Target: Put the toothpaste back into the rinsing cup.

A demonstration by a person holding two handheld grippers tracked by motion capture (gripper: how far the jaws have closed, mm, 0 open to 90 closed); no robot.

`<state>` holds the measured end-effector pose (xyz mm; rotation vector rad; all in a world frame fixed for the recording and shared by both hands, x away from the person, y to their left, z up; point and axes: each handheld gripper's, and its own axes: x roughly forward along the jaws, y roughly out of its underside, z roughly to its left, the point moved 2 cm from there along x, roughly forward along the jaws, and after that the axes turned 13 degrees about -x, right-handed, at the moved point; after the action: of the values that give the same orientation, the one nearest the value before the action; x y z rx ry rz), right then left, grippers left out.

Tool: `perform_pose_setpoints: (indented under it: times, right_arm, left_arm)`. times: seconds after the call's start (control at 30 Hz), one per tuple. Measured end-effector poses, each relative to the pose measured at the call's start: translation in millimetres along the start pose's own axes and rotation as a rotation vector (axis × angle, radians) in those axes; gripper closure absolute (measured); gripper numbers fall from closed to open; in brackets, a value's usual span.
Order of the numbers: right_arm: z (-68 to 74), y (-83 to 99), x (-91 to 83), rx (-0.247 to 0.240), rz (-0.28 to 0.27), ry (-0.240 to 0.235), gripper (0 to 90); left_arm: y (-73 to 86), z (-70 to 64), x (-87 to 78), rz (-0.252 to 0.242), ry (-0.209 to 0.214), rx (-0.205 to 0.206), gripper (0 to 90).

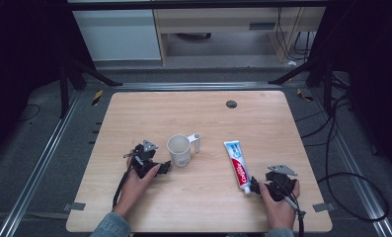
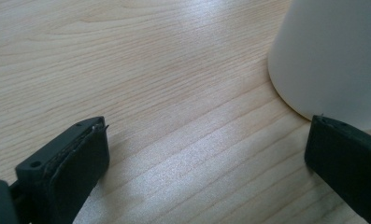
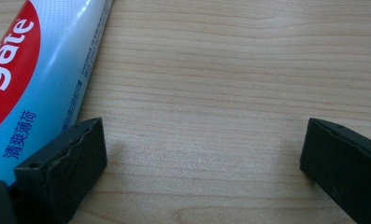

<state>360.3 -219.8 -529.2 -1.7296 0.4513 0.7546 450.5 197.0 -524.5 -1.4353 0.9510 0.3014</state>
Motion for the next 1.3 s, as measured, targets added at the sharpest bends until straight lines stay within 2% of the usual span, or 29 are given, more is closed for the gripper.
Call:
perform_pose_setpoints:
  times: [0.37,0.4,0.47,0.53,0.57,0.63,0.77,0.87,0.93,1.0,1.03,1.13,1.23,1.3]
  right_arm:
    - [0.5,-1.6,0.9,-0.005,-0.004,-0.009,2.5]
    - [0.1,-1.8,1.0,-0.014,-0.010,-0.013,4.5]
    - [-2.5,-4.1,-1.0,-0.046,-0.011,-0.027,14.7]
    - [-4.3,-5.8,-3.9,-0.045,-0.012,-0.017,15.8]
    - [-9.7,-13.6,-16.3,-0.066,-0.040,0.028,18.4]
    - [-7.7,-21.4,-23.5,-0.094,-0.037,0.037,18.5]
    - [6.6,-42.1,-37.4,-0.149,0.000,0.033,18.0]
    - [18.7,-59.2,-46.2,-0.160,0.000,-0.003,18.5]
    - [28.5,-72.2,-50.7,-0.195,0.016,-0.051,19.4]
    - [34.2,-80.9,-51.9,-0.225,0.037,-0.076,19.1]
    - [37.0,-84.9,-51.6,-0.225,0.052,-0.093,19.5]
    - [42.2,-94.9,-48.4,-0.234,0.099,-0.129,20.9]
    - [41.9,-104.1,-42.7,-0.232,0.127,-0.148,23.3]
    - [41.7,-109.9,-38.6,-0.252,0.154,-0.149,24.1]
  left_arm:
    - [0.6,0.4,-0.8,0.001,0.001,0.001,0.0]
    - [0.6,0.4,-0.8,0.001,0.001,0.001,0.0]
    - [0.4,0.2,-0.6,0.002,0.001,0.000,0.0]
    - [-0.3,0.4,-0.1,0.003,-0.001,0.003,0.0]
    - [-2.1,0.0,1.6,0.003,-0.006,-0.001,0.0]
    - [-2.6,-0.9,2.3,0.001,-0.011,-0.007,0.0]
    - [-3.9,-1.0,3.7,0.000,-0.009,-0.005,0.0]
    - [-3.7,-1.1,3.5,0.000,-0.010,-0.004,0.0]
    - [-3.6,-0.9,3.4,0.001,-0.008,-0.002,0.0]
    - [-3.6,-0.7,3.3,0.002,-0.006,0.001,0.0]
    - [-3.5,-0.4,3.2,0.003,-0.002,0.006,0.0]
    - [-2.4,1.1,1.6,0.004,0.004,0.015,0.0]
    - [-1.6,2.1,0.7,0.003,0.005,0.015,0.0]
    - [-1.1,2.4,-0.1,0.006,0.002,0.016,0.0]
